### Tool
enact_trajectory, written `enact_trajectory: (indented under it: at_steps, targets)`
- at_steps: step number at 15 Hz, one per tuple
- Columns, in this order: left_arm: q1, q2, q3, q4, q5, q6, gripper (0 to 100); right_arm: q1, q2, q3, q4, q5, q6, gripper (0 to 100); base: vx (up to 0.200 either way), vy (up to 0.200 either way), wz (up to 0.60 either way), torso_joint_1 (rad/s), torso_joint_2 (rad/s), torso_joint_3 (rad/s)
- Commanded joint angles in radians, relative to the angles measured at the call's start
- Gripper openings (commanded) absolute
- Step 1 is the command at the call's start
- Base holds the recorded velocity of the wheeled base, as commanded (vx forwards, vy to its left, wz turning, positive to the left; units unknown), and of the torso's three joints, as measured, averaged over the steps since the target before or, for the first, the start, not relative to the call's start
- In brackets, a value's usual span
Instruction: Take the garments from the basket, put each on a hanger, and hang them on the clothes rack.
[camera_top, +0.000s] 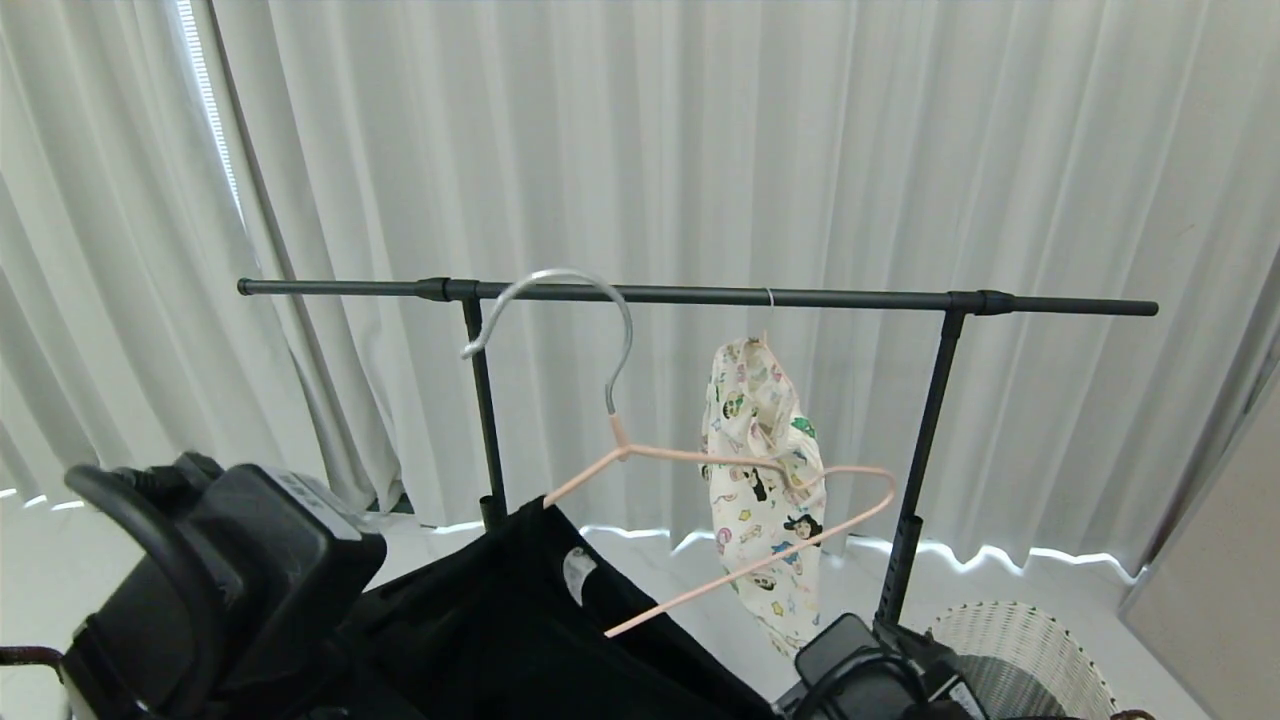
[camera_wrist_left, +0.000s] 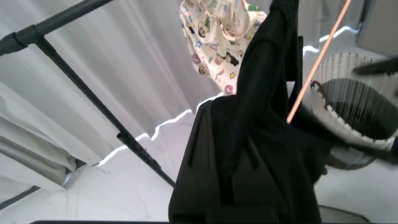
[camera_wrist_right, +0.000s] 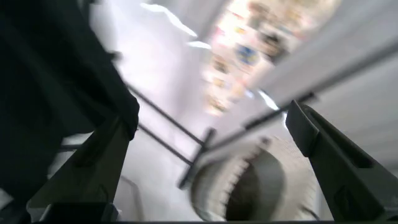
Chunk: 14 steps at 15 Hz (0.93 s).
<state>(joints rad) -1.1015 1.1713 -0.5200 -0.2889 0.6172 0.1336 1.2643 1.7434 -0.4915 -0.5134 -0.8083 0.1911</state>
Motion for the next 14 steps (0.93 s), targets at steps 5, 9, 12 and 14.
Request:
enact_trajectory:
  at_steps: [5,9,12,14]
  targets:
    - [0.000,-0.091,0.161,-0.003,-0.001,0.050,0,-0.177,-0.229,0.189,0.013,-0.019,-0.025,100,0.000,0.000,0.00,0.000,0.00,0.000]
    - [-0.003,-0.116,0.219,-0.001,-0.002,0.073,0,-0.190,-0.266,0.217,0.013,-0.017,-0.027,100,0.000,0.000,0.00,0.000,0.00,0.000]
    - [-0.003,-0.116,0.253,-0.001,-0.002,0.073,0,-0.190,-0.268,0.211,0.012,-0.017,-0.028,100,0.000,0.000,0.00,0.000,0.00,0.000]
    - [0.003,-0.107,0.258,-0.001,0.006,0.092,0,-0.178,-0.274,0.191,0.009,-0.011,-0.041,100,0.000,0.000,0.00,0.000,0.00,0.000]
